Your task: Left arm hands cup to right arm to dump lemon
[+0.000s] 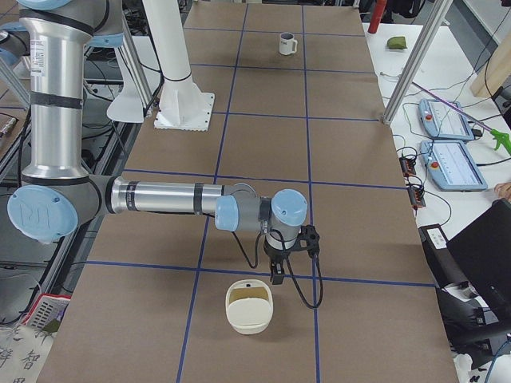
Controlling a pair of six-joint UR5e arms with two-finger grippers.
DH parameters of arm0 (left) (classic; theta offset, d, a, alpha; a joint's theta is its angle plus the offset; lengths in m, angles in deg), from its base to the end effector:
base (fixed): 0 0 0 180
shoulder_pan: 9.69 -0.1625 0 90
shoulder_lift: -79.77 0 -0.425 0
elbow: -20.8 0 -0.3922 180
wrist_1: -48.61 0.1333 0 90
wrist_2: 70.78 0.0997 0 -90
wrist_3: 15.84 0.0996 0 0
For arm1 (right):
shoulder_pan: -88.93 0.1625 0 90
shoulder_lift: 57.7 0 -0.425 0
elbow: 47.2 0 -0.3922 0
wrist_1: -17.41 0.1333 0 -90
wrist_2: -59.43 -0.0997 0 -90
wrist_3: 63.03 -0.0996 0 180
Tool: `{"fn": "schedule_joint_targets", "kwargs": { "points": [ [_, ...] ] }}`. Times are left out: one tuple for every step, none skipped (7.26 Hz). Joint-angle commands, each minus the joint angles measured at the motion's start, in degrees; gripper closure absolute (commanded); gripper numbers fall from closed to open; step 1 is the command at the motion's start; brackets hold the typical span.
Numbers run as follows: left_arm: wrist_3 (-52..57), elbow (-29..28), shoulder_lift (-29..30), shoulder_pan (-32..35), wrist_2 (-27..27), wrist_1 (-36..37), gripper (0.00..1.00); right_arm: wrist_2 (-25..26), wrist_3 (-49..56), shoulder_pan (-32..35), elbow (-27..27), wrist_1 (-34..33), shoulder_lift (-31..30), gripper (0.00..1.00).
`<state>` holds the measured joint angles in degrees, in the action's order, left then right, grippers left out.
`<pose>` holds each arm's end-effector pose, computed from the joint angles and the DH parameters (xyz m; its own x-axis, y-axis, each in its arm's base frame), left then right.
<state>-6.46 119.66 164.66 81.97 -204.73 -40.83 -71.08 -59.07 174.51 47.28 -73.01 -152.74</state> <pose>-0.0774 -0.4550 0.6262 0.7158 0.1802 -0.6746 -0.0889 0.9818 0.1678 0.0335 -0.4572 0.6671 0.7518 -0.1162 0.6491 0.1293 0.9912 0.0278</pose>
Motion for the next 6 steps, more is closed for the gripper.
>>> {"fn": "schedule_joint_targets", "kwargs": {
  "points": [
    [0.4, 0.1, 0.1, 0.0, 0.2, 0.0, 0.0, 0.0, 0.0, 0.0, 0.2, 0.1, 0.4, 0.0],
    [0.4, 1.1, -0.6, 0.1, 0.3, 0.0, 0.0, -0.1, 0.4, 0.0, 0.5, 0.1, 0.4, 0.0],
    [0.4, 2.3, -1.1, 0.1, 0.5, 0.0, 0.0, -0.1, 0.6, 0.0, 1.0, 0.1, 0.4, 0.0],
    [0.2, 2.5, -1.1, 0.0, 1.9, 0.0, 0.0, 0.0, 0.6, 0.0, 1.5, 0.2, 0.5, 0.0],
    [-0.2, 2.7, -0.8, 0.0, 2.9, 0.0, 0.0, 0.1, 0.4, 0.0, 2.6, 0.2, 1.2, 0.0],
    [-0.1, 3.6, -0.4, 0.0, 2.3, -0.6, 0.0, 0.1, -0.1, 0.0, 4.6, 0.2, 1.5, 0.0]
  ]
}}
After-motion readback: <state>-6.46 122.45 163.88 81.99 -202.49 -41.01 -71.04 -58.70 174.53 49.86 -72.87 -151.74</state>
